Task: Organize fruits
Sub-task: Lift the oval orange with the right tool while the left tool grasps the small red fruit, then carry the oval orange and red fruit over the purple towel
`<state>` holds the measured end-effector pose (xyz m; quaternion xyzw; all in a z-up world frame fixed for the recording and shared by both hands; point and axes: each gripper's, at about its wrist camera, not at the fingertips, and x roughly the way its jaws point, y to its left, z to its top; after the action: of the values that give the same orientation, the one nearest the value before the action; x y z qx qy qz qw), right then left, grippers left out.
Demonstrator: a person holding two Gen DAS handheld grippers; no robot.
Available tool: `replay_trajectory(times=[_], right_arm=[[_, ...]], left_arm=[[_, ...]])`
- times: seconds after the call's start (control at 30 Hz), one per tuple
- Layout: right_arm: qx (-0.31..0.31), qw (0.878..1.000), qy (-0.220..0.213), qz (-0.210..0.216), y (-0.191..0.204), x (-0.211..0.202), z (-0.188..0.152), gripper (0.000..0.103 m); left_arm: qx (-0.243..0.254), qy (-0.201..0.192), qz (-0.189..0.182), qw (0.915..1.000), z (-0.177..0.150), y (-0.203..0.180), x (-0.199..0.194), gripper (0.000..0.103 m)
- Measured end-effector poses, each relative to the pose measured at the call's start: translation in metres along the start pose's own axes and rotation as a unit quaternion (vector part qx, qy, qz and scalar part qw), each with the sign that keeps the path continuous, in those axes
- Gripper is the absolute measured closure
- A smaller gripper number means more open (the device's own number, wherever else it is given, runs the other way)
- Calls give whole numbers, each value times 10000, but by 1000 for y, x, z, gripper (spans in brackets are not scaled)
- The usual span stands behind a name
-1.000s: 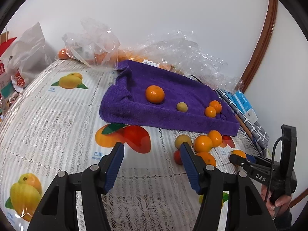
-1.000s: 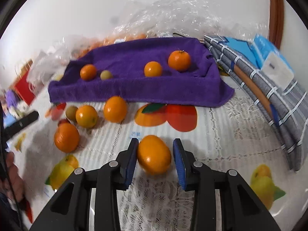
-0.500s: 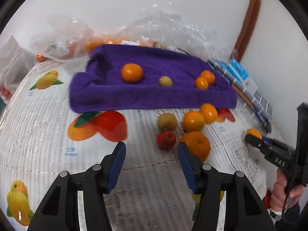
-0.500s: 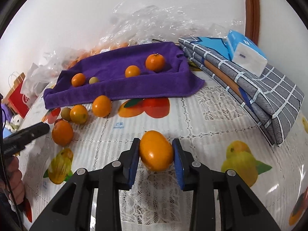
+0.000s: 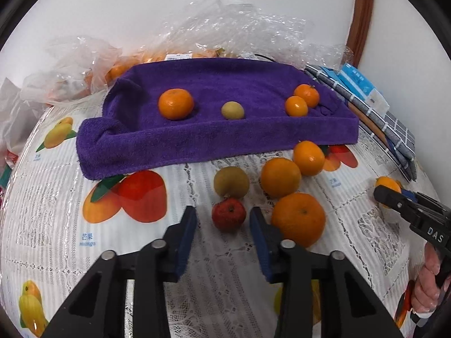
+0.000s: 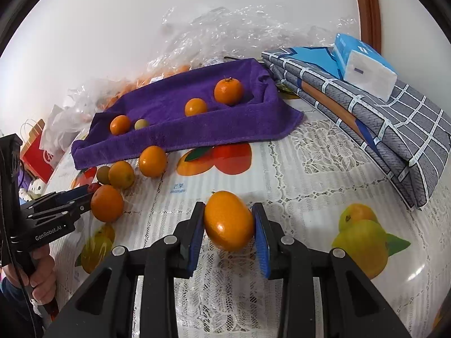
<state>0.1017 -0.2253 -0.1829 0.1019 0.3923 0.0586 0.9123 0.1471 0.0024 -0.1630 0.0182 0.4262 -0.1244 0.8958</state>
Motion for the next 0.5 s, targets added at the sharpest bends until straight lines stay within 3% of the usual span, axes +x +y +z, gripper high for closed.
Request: replay_trajectory(times=[0.1, 0.27, 0.37, 0.5], right_arm=[[-14, 10000, -1, -4, 0, 0, 0, 70], [-5, 10000, 9, -12, -1, 1, 0, 70], [-29, 10000, 8, -62, 1, 1, 0, 70], [-40, 10000, -68, 8, 1, -1, 0, 70]], left_arm=[[-112, -15, -165, 9998, 0, 4, 0, 79], [-550, -121, -645, 9963, -2, 20, -2, 79], [-801, -413, -994, 9910, -6, 29, -12, 79], [-960, -708, -1045, 9873, -9, 34, -22, 79]])
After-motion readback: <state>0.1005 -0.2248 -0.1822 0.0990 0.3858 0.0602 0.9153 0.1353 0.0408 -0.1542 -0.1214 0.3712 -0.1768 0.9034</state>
